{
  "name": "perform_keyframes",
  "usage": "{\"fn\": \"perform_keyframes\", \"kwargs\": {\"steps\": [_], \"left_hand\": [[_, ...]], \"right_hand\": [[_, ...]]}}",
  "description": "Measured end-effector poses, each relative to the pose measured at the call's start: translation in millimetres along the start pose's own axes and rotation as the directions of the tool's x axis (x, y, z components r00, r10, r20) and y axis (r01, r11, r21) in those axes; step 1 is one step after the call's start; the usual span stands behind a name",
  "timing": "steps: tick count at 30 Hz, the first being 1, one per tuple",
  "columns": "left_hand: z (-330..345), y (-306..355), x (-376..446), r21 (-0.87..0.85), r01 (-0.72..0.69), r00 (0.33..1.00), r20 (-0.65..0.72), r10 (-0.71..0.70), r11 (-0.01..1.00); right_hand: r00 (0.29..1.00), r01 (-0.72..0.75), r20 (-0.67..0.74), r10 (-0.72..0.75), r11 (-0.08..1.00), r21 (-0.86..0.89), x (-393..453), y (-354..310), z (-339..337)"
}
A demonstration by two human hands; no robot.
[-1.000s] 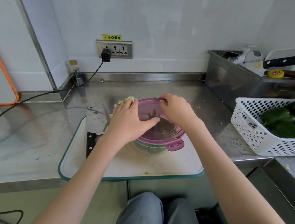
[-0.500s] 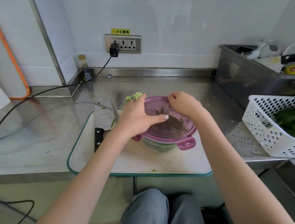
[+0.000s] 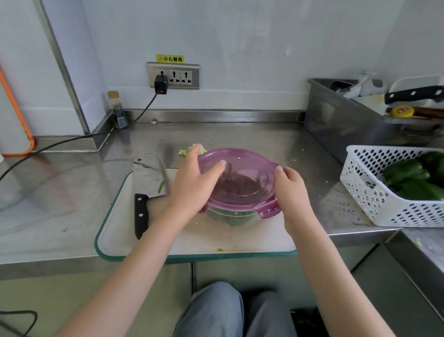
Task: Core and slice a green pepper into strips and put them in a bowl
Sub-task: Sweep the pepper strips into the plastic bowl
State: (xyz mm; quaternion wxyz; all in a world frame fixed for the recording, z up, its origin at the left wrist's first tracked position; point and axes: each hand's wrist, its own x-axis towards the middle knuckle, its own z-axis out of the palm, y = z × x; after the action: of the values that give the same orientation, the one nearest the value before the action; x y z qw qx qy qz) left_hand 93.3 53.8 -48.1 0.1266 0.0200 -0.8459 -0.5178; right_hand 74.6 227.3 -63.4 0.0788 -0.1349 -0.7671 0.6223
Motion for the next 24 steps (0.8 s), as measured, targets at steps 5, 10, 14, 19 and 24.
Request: {"fn": "perform_keyframes", "kwargs": {"steps": [5,10,14,19,24], "left_hand": [[10,1,-11,0.039,-0.038,0.976,-0.212,0.045,0.999],[15,5,-12,0.015,-0.007,0.967,-0.253,0.01,1.0],[17,7,-20,0.051,-0.025,0.969,-0.244,0.037,0.998],[-29,-3,-9,0.018,-0.039,0.964,0.263,0.033,0.999],[-54,-25,-4,0.157,-0.168,0.86,0.505,0.068,0.973]], "right_hand": [[0.999,0.053,0.016,-0.051,0.991,-0.126,-2,-9,0],[0.999,0.032,0.033,-0.026,0.978,-0.205,5,-9,-1],[0.997,0.003,0.075,0.007,0.991,-0.133,4,-12,2],[0.91,0.207,0.321,-0.261,0.959,0.193,9,-2,-29],[0.622,0.373,0.711,-0.328,0.922,0.099,11,8,-58]]}}
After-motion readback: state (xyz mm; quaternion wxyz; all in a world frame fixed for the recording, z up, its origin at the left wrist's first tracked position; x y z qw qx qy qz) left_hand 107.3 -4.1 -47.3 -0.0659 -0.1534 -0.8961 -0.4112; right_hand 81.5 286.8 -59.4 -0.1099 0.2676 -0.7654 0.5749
